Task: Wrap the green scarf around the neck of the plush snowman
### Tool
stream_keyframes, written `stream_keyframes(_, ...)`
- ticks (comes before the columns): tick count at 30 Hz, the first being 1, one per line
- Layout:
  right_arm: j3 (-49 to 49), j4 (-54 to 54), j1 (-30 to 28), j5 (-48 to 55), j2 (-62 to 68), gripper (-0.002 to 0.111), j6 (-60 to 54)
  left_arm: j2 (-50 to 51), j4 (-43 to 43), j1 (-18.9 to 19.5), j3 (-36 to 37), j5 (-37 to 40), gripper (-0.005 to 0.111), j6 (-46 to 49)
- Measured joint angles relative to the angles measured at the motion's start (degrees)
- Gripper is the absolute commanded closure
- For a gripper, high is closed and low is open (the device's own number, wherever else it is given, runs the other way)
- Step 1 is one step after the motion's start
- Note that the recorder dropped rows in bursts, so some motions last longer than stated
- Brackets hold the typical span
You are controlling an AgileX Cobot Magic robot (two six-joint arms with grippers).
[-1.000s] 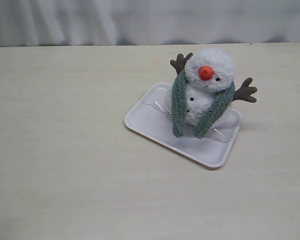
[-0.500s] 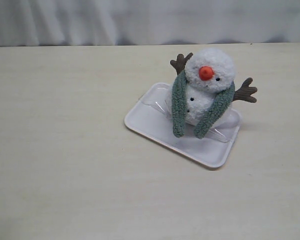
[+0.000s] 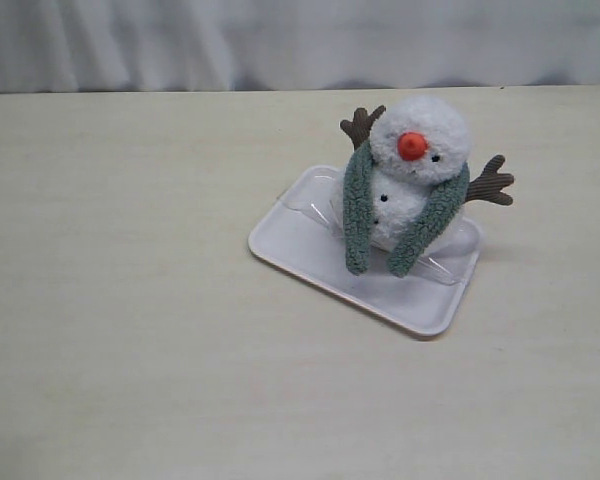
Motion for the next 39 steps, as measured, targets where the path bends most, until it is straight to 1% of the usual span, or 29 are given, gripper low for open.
stream_keyframes(4, 5.5, -8.3, -1.8, -0.2, -0.1, 0.104, 4.9, 0.0, 0.0, 0.0, 0.0, 0.4, 0.107, 0.0)
stream_keyframes(8, 11.9, -12.9, -2.1, -0.2, -0.1, 0.104, 7.1, 0.0, 0.0, 0.0, 0.0, 0.4, 0.107, 0.0)
stream_keyframes(18, 28.2, -14.7, -2.1, 0.1, 0.0, 0.104, 8.1, 0.0, 0.0, 0.0, 0.0, 0.4, 0.107, 0.0)
stream_keyframes(23, 28.4, -14.7, -2.1, 6.2, 0.0, 0.104, 8.8, 0.0, 0.0, 0.0, 0.0, 0.4, 0.107, 0.0)
stream_keyframes(24, 28.4, -14.7, -2.1, 8.8, 0.0, 0.104, 9.9, 0.0, 0.0, 0.0, 0.0, 0.4, 0.107, 0.0)
stream_keyframes(27, 28.4, -14.7, -2.1, 12.3, 0.0, 0.104, 11.7, 0.0, 0.0, 0.0, 0.0, 0.4, 0.107, 0.0)
stream_keyframes(39, 28.4, -14.7, -2.1, 13.1, 0.0, 0.104, 15.3, 0.0, 0.0, 0.0, 0.0, 0.4, 0.107, 0.0)
